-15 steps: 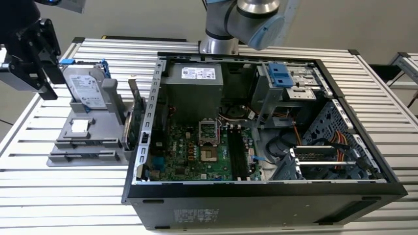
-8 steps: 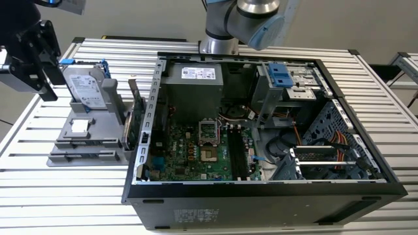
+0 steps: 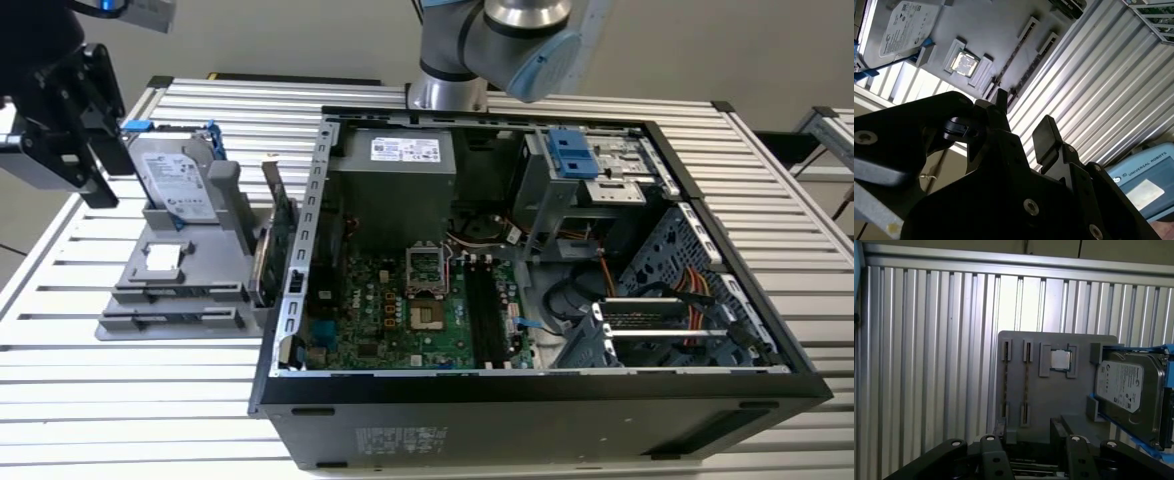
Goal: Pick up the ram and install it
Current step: 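Pick up the ram and move it above insertion slot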
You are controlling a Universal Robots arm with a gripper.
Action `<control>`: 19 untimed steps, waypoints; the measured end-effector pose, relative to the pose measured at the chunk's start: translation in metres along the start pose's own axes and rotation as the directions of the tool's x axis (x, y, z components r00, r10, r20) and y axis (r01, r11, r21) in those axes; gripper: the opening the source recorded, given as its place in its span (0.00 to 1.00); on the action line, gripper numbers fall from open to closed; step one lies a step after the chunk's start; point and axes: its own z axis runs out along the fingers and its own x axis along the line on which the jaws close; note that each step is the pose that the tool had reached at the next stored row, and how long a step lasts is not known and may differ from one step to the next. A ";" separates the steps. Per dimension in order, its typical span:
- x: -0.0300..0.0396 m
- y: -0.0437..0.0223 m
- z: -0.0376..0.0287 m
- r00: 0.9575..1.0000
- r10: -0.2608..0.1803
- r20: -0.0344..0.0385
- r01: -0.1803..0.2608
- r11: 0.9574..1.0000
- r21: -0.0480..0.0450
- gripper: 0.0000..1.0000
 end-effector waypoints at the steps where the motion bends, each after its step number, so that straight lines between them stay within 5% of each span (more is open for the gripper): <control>1: 0.0000 0.0000 0.0002 1.000 0.000 0.000 0.000 1.000 0.000 1.00; 19: 0.0000 0.0004 0.0045 1.000 0.000 0.000 0.000 1.000 0.000 1.00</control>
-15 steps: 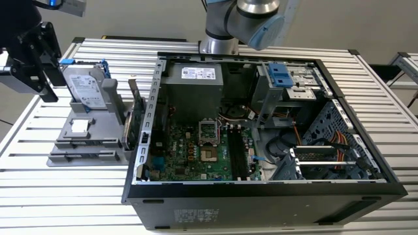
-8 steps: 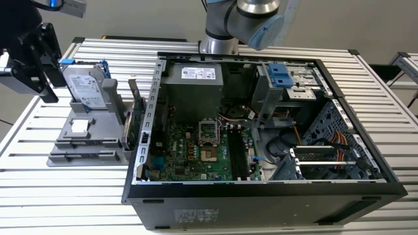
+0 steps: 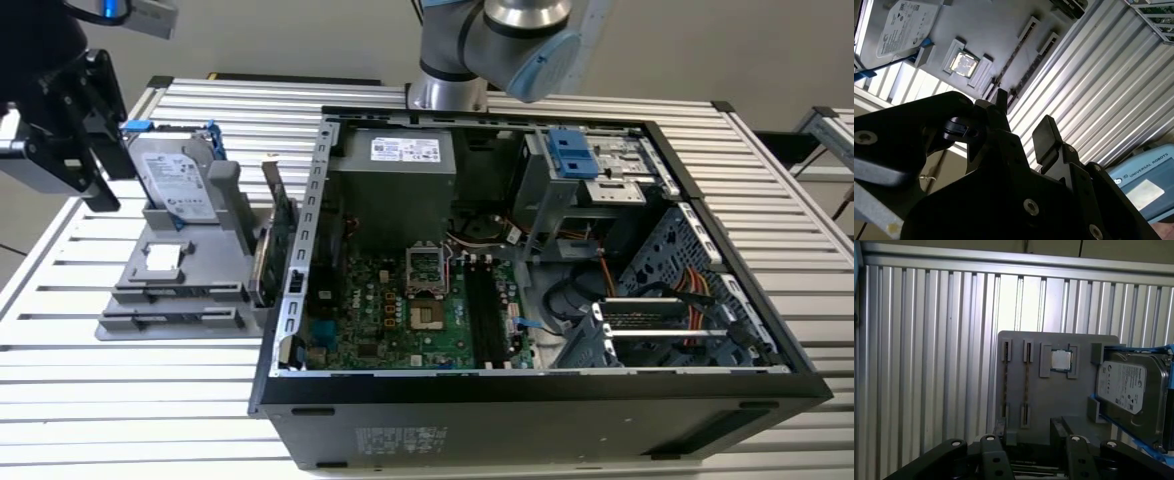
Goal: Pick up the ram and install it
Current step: 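Pick up the ram and move it above insertion slot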
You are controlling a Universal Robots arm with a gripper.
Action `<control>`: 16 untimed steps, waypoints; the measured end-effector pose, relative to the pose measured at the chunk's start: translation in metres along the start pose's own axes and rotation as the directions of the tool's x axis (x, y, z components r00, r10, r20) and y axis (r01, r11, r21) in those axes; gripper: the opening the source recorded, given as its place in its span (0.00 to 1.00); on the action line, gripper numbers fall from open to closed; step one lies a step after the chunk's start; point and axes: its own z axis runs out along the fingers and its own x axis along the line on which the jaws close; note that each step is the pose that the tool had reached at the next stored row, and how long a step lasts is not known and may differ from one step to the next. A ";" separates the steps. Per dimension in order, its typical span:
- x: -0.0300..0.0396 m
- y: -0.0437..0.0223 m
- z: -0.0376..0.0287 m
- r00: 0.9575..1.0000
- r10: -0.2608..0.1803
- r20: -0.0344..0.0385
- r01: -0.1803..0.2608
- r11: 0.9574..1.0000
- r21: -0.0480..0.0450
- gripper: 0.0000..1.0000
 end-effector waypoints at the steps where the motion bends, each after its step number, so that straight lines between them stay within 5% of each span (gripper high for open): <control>1: 0.0000 0.0000 0.0003 1.000 0.000 0.000 0.000 1.000 0.000 1.00; 16: 0.0000 0.0004 0.0039 1.000 0.000 0.000 0.000 1.000 0.000 1.00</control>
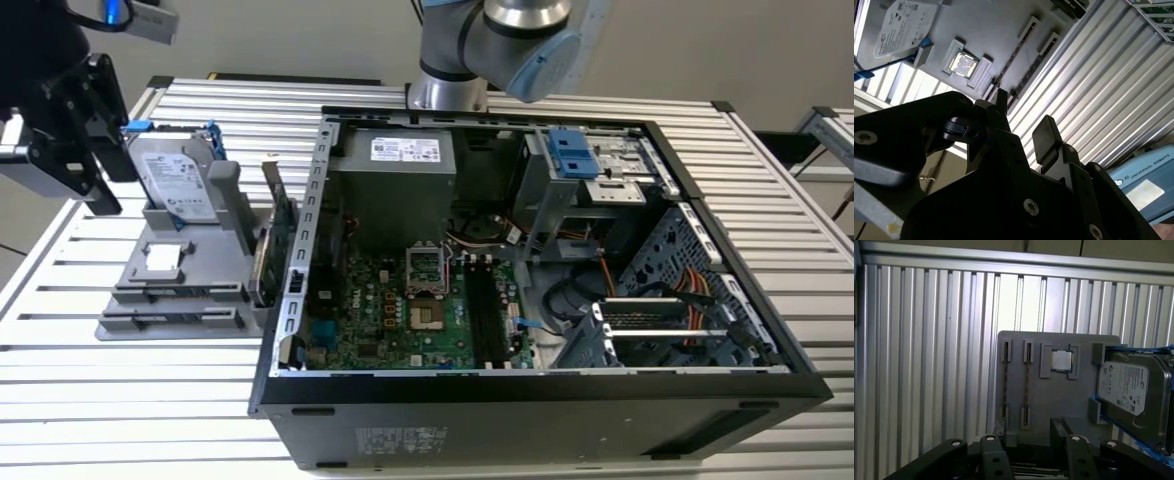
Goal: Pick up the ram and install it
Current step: 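Pick up the ram and move it above insertion slot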
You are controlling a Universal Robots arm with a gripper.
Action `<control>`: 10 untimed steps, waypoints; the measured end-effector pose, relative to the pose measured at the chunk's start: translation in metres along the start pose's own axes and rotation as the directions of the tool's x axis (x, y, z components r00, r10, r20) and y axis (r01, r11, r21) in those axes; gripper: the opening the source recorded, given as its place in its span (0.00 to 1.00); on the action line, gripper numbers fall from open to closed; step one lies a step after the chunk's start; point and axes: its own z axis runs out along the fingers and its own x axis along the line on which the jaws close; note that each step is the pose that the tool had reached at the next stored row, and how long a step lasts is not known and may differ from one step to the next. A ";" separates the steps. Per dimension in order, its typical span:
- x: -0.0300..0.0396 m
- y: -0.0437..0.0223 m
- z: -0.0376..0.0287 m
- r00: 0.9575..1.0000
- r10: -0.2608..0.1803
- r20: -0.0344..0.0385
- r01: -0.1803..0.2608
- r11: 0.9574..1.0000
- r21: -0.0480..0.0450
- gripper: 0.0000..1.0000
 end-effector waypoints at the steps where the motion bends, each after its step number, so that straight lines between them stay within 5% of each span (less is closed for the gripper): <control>1: 0.0000 0.0000 0.0002 1.000 0.000 0.000 0.000 1.000 0.000 1.00; 10: 0.0000 0.0002 0.0023 1.000 0.000 0.000 0.000 1.000 0.000 1.00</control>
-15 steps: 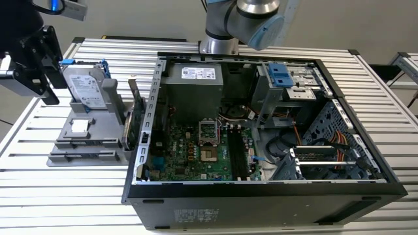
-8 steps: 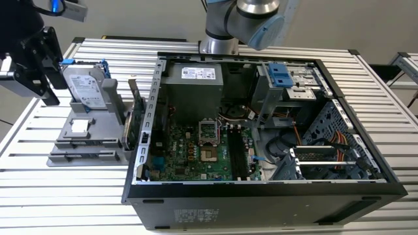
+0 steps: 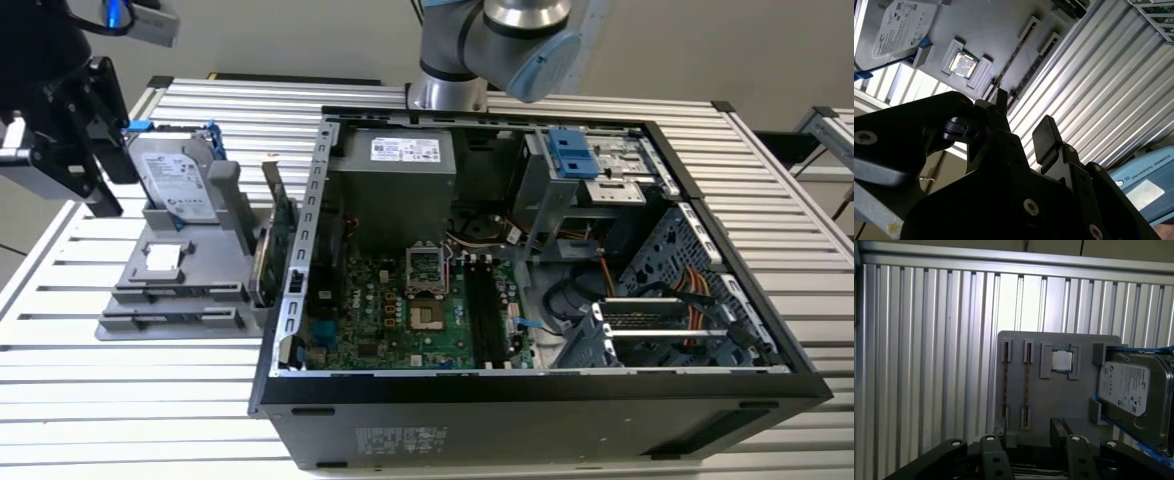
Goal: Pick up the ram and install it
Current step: 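Pick up the ram and move it above insertion slot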
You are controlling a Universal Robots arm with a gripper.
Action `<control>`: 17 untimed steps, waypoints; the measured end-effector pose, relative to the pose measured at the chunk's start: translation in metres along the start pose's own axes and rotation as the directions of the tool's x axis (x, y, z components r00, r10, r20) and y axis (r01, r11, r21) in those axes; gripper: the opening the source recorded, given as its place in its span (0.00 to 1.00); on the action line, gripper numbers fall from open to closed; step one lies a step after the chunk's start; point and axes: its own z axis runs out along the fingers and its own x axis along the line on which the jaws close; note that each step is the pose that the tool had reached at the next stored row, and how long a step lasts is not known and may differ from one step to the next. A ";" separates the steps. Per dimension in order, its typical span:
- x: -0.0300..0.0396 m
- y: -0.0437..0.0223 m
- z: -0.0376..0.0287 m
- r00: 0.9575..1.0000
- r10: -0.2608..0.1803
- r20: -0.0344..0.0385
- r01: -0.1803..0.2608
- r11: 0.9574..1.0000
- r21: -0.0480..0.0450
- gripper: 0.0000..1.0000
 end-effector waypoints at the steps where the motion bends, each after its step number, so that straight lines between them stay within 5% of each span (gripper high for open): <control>1: 0.0000 0.0000 0.0003 1.000 0.000 0.000 0.000 1.000 0.000 1.00; 17: 0.0000 0.0004 0.0037 1.000 0.000 0.000 0.000 1.000 0.000 1.00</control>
